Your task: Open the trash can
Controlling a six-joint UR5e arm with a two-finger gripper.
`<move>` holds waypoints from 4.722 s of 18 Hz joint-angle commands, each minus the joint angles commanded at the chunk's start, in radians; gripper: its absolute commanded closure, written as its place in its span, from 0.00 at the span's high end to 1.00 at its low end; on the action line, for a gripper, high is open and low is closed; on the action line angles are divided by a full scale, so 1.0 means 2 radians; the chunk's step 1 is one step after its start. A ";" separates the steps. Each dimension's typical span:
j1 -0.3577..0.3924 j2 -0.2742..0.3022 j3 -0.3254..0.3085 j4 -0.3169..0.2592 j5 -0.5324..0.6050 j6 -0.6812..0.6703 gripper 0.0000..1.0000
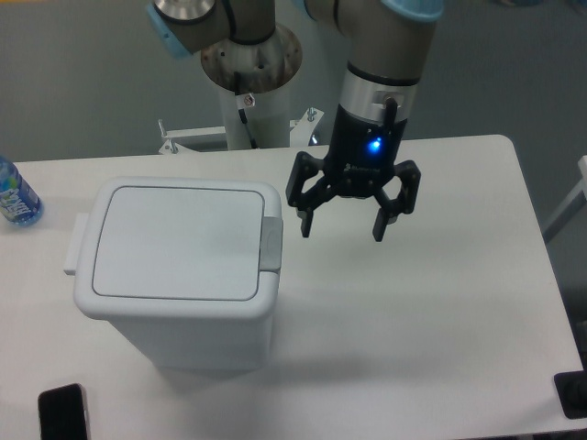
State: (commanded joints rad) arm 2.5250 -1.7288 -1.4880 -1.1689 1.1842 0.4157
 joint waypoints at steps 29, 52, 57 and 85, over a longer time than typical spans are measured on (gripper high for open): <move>-0.012 -0.003 -0.008 0.002 0.001 -0.005 1.00; -0.012 -0.005 -0.012 0.003 0.001 -0.005 1.00; -0.012 -0.005 -0.012 0.003 0.001 -0.004 1.00; 0.155 0.009 0.041 0.004 0.049 0.234 1.00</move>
State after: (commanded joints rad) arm 2.8344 -1.7104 -1.4051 -1.1612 1.2819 0.8842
